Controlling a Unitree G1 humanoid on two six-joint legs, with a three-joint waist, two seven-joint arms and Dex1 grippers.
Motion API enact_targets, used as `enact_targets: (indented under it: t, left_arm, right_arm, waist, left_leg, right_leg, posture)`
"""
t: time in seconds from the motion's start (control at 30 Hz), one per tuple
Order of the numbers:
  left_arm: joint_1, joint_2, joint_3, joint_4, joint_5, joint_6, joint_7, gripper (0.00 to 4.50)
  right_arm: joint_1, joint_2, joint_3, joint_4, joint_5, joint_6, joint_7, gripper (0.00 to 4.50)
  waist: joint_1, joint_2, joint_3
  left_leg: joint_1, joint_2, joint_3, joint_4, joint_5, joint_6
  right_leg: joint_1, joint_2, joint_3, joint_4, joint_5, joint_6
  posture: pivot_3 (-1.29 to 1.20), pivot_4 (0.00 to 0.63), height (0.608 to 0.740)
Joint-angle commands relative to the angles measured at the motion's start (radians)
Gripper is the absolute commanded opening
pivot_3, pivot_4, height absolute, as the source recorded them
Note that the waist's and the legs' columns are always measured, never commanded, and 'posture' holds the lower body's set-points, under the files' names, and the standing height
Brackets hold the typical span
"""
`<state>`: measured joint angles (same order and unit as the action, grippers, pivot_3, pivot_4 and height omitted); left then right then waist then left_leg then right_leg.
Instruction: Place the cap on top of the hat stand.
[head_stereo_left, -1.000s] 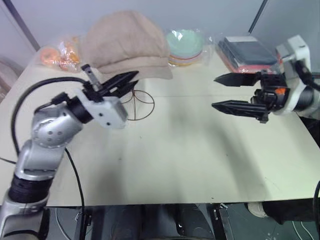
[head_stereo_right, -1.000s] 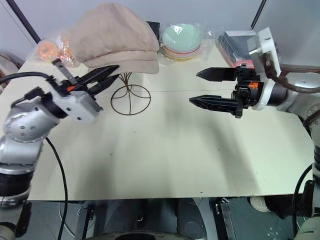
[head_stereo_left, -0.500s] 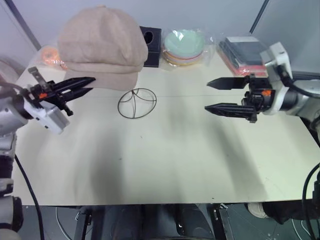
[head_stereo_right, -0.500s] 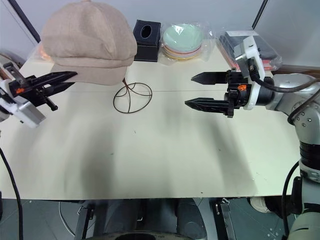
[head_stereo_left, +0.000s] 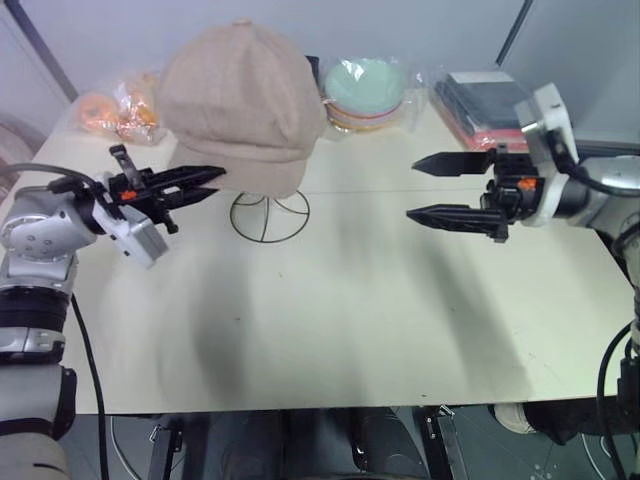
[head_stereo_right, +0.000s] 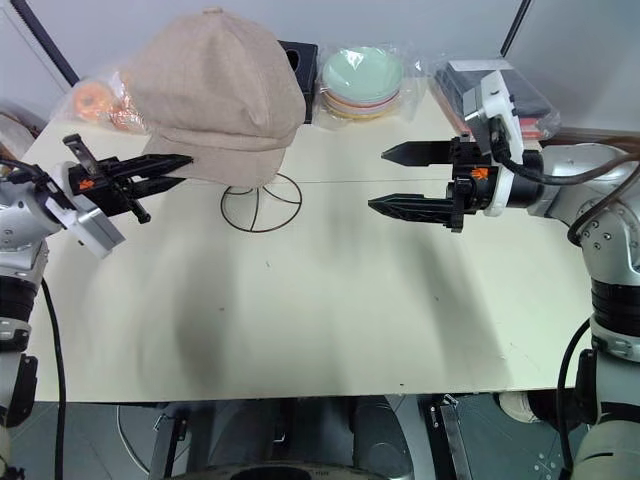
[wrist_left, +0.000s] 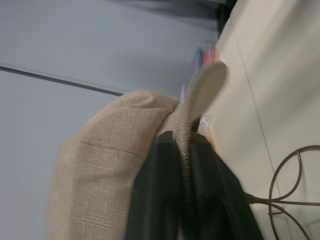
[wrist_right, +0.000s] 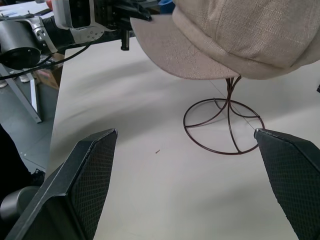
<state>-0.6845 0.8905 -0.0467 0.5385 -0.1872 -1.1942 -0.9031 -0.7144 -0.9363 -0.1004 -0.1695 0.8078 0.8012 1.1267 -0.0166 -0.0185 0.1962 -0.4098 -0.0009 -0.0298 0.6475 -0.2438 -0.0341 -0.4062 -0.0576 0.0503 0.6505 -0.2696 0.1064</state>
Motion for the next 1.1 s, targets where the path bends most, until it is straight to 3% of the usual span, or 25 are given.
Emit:
enact_targets:
  t: [0.03,0.17,0.2,0.47,0.5,0.57,0.6,0.67,0.73,0.83,1.1]
  left_arm:
    - [-0.006,0.021,0.015,-0.02,-0.048,0.017,-0.005,2.15]
    - [0.033,0.036,0.032,-0.065,-0.07,0.043,-0.005,4.26]
    - [0.053,0.043,0.041,-0.084,-0.071,0.05,0.002,4.45]
    - [0.377,0.153,0.173,-0.389,-0.042,0.251,0.06,4.45]
    - [0.451,0.169,0.216,-0.469,-0.055,0.365,0.083,4.45]
    - [0.767,0.266,0.324,-0.725,-0.2,0.885,0.067,4.45]
    - [0.91,0.296,0.394,-0.854,-0.331,1.081,0.047,4.45]
    - [1.033,0.312,0.538,-1.002,-0.638,1.372,0.102,4.45]
    - [1.001,0.292,0.638,-1.011,-0.746,1.517,0.194,4.45]
    - [0.94,0.27,0.744,-0.984,-0.767,1.629,0.234,4.45]
    - [0.856,0.312,1.038,-0.846,-0.983,1.986,0.105,4.45]
  right_arm:
    - [-0.01,-0.005,-0.045,-0.018,0.015,-0.002,0.004,4.5]
    - [-0.02,0.0,-0.042,-0.013,0.013,-0.007,0.006,4.5]
    - [-0.022,0.002,-0.04,-0.011,0.011,-0.01,0.007,4.5]
    - [-0.03,0.006,-0.034,0.011,-0.006,-0.027,0.034,4.5]
    - [-0.031,0.005,-0.034,0.017,-0.009,-0.03,0.04,4.5]
    - [-0.037,0.0,-0.031,0.04,-0.02,-0.042,0.062,4.5]
    - [-0.04,0.0,-0.028,0.05,-0.026,-0.048,0.071,4.5]
    - [-0.05,0.004,-0.021,0.072,-0.035,-0.057,0.087,4.5]
    - [-0.066,0.014,-0.011,0.101,-0.047,-0.067,0.102,4.5]
    - [-0.08,0.026,0.002,0.12,-0.063,-0.077,0.116,4.5]
    - [-0.149,0.042,0.005,0.2,-0.072,-0.065,0.16,4.5]
  waist:
    - [0.001,0.0,0.0]
    - [0.0,0.0,0.0]
    - [0.0,0.0,0.0]
    - [-0.005,0.0,0.0]
    - [-0.004,0.0,0.0]
    - [-0.01,-0.001,0.0]
    - [-0.02,0.0,0.0]
    - [-0.024,0.001,0.001]
    - [-0.016,0.0,0.002]
    - [-0.012,0.001,0.002]
    - [-0.029,0.001,0.002]
  left_leg:
    - [0.0,0.0,0.0,0.0,0.0,0.0]
    - [0.0,0.0,0.0,0.0,0.0,0.0]
    - [0.0,0.001,0.0,0.0,0.0,0.0]
    - [0.0,0.003,0.0,-0.002,0.0,0.0]
    - [0.0,0.003,0.0,-0.002,0.0,0.0]
    - [0.0,0.003,0.0,-0.001,0.0,0.0]
    - [0.0,0.004,0.0,-0.002,-0.001,0.001]
    - [0.001,0.004,0.0,-0.002,-0.002,0.002]
    - [0.0,0.005,-0.002,-0.001,-0.002,0.002]
    - [0.001,0.01,0.0,0.0,-0.001,0.002]
    - [0.0,0.01,0.008,-0.002,-0.001,0.002]
  right_leg:
    - [0.0,0.0,0.0,0.0,0.0,0.0]
    - [0.0,0.0,0.0,0.0,0.0,0.0]
    - [0.0,0.0,0.0,0.0,0.0,0.0]
    - [-0.001,0.0,0.0,0.0,0.0,0.0]
    - [-0.001,-0.001,0.0,0.0,0.0,0.0]
    - [-0.001,-0.001,0.0,0.0,0.0,0.0]
    - [-0.002,-0.001,0.001,-0.001,0.0,0.0]
    - [-0.001,-0.003,0.002,-0.001,0.0,0.0]
    - [0.0,-0.004,-0.001,-0.001,0.0,0.0]
    - [0.002,0.0,-0.005,-0.001,-0.003,-0.005]
    - [-0.001,0.003,-0.002,-0.001,-0.001,-0.002]
  posture:
    - [0.0,0.15,0.74]
    - [0.0,0.15,0.74]
    - [0.0,0.15,0.74]
    - [0.0,0.15,0.74]
    - [0.0,0.15,0.74]
    - [0.0,0.15,0.74]
    - [0.0,0.15,0.74]
    - [0.0,0.15,0.74]
    - [0.0,0.15,0.74]
    - [0.0,0.15,0.74]
    - [0.0,0.15,0.74]
